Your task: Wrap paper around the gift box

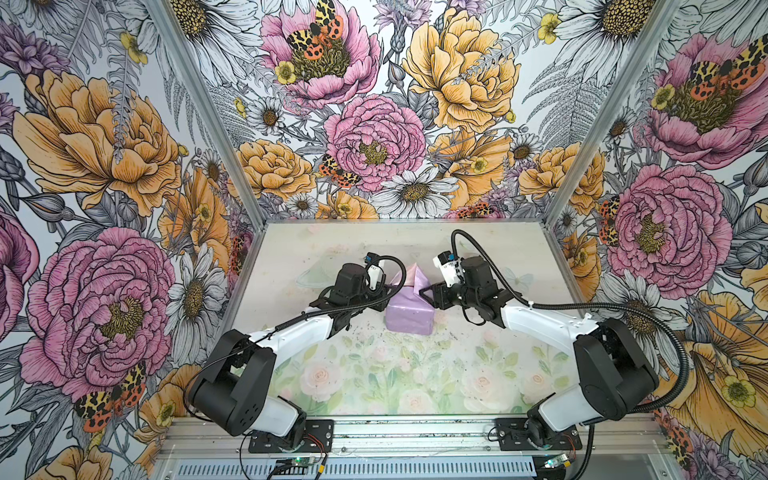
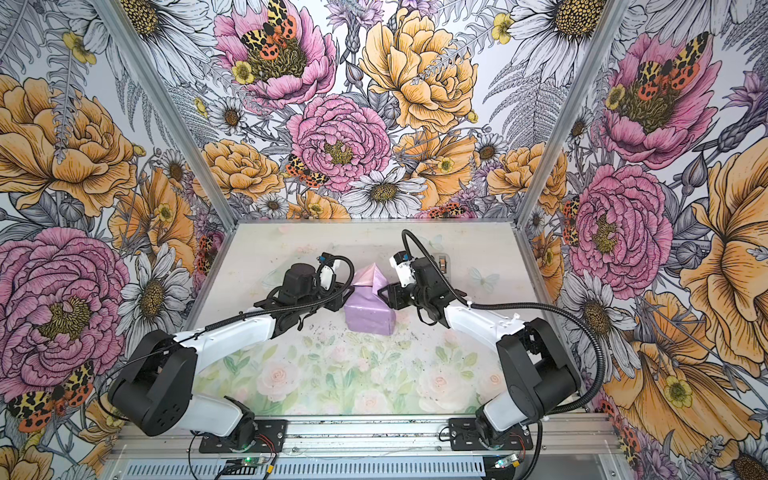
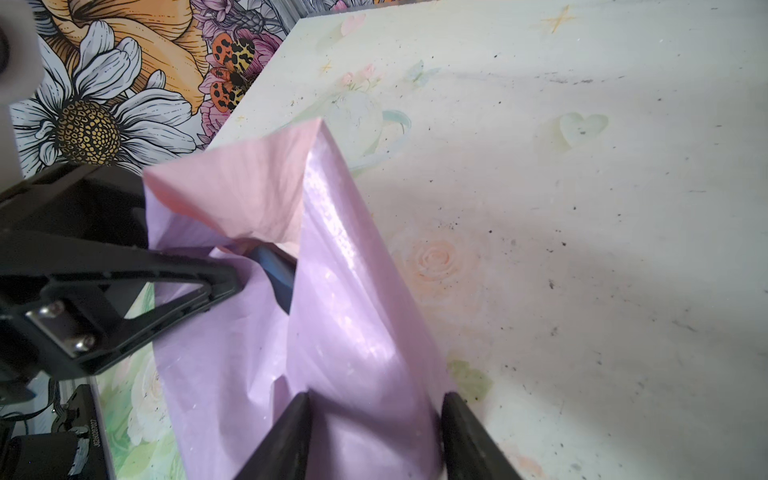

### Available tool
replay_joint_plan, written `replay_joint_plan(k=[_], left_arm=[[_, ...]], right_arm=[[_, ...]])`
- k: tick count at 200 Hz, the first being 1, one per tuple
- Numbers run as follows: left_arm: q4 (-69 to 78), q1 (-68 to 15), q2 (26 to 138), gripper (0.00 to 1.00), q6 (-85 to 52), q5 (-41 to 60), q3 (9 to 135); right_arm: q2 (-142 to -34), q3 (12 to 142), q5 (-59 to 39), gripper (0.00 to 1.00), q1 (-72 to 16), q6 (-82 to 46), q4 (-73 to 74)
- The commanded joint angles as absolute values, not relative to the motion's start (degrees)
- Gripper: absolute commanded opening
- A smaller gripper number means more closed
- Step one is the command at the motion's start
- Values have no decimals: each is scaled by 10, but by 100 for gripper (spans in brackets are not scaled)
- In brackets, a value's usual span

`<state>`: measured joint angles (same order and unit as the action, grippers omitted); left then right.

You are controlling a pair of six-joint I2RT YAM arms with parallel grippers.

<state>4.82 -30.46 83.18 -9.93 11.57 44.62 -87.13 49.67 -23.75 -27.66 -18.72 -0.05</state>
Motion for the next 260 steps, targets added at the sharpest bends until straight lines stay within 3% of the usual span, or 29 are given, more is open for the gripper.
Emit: replay_joint_plan(k=[1, 18, 36, 104, 121, 147, 197, 227, 260], left_arm=[[54, -322, 840, 27, -90, 92, 457], [52, -339, 836, 18, -76, 76, 461], [35, -361, 831, 15, -52, 48, 470], [17, -405, 828, 15, 22, 16, 474], [17, -408, 825, 26, 25, 18, 476], [18, -411, 813, 30, 24, 11, 474], [19, -417, 806, 17, 41, 5, 473], [20, -422, 802, 23, 44, 0, 473], [28, -415, 814, 20, 40, 24, 468]], right_arm=[[-884, 493, -240, 51, -277, -175, -36], [-888, 494, -236, 51, -277, -175, -37], [-891, 497, -232, 51, -277, -175, -38], [-894, 503, -233, 51, -278, -180, -36], [-895, 503, -236, 51, -278, -181, -36], [-896, 503, -236, 51, -279, -180, -35], [-897, 501, -236, 51, -280, -182, -32], [-898, 500, -236, 51, -280, -184, -32], [-897, 498, -240, 51, -281, -187, -28]])
